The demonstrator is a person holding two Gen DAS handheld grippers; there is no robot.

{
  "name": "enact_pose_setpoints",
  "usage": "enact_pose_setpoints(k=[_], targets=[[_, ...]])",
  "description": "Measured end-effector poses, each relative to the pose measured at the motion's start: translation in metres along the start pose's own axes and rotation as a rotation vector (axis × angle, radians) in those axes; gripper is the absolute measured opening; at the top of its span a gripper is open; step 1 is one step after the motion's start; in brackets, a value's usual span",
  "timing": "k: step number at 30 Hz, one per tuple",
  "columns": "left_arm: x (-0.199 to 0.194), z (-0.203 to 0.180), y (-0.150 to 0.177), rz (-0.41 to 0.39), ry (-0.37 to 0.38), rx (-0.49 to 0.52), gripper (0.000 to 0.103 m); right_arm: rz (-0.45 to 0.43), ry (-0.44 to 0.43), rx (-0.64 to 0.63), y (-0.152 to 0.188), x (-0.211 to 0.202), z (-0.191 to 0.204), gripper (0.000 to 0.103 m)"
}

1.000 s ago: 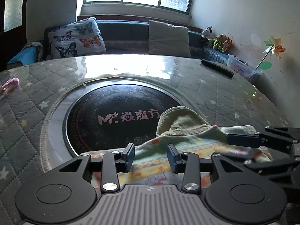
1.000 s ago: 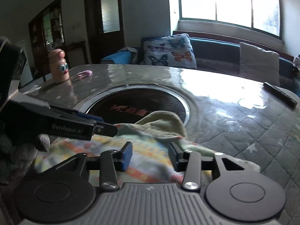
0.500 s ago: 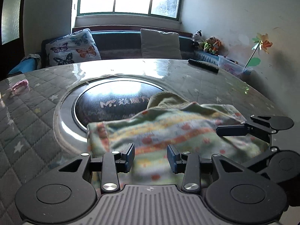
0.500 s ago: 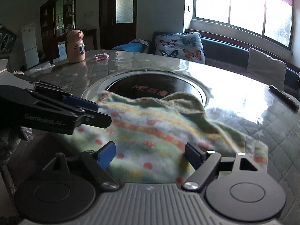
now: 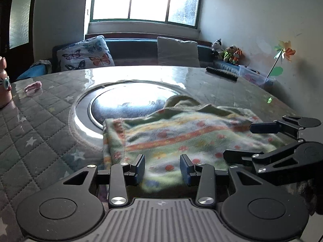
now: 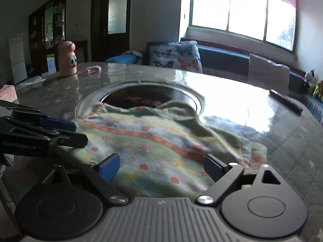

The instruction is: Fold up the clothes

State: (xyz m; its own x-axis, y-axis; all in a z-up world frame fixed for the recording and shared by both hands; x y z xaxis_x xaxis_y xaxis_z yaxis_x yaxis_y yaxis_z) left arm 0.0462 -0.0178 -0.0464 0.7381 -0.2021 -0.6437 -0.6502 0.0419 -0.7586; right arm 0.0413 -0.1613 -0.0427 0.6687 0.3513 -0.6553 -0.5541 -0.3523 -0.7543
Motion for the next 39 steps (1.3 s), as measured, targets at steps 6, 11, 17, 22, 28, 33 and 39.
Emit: enact_pose_setpoints(k=[6,11,17,22,28,33,39], targets=[[-0.004,0.003,0.002,-0.008,-0.007,-0.01,0.041,-0.012,0.02,0.005,0.006,-0.009,-0.005,0.092],[-0.003,0.004,0.005,-0.007,-0.008,-0.014,0.041,0.001,0.096,0.019,0.017,-0.015,-0.023,0.092],[-0.006,0.005,0.004,-0.007,-0.011,-0.015,0.041,-0.009,0.137,0.051,0.027,-0.024,-0.04,0.092],[-0.007,0.007,0.005,-0.008,-0.018,-0.019,0.041,-0.007,0.221,0.079,0.033,-0.028,-0.061,0.093],[-0.009,0.011,0.004,-0.008,-0.03,-0.026,0.041,0.009,0.288,0.107,0.047,-0.039,-0.087,0.093],[-0.011,0.015,0.004,-0.008,-0.036,-0.038,0.041,0.004,0.297,0.149,0.052,-0.048,-0.103,0.092],[-0.01,0.018,0.005,0.002,-0.039,-0.05,0.041,0.015,0.279,0.183,0.059,-0.043,-0.108,0.092]])
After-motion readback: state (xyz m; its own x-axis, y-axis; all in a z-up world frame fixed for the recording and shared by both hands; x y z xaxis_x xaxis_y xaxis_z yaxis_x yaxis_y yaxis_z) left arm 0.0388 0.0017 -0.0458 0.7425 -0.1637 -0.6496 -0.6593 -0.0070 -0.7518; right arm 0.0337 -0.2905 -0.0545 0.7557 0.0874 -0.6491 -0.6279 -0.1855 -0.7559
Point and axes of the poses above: each gripper's, at about its wrist camera, not at the fingertips, and x roughly the way its jaws point, z to its left, y to its underside, the point moved 9 cm from there along x, roughly the way its jaws point, and after that the axes turned 5 degrees about z, right-handed, at the moved point
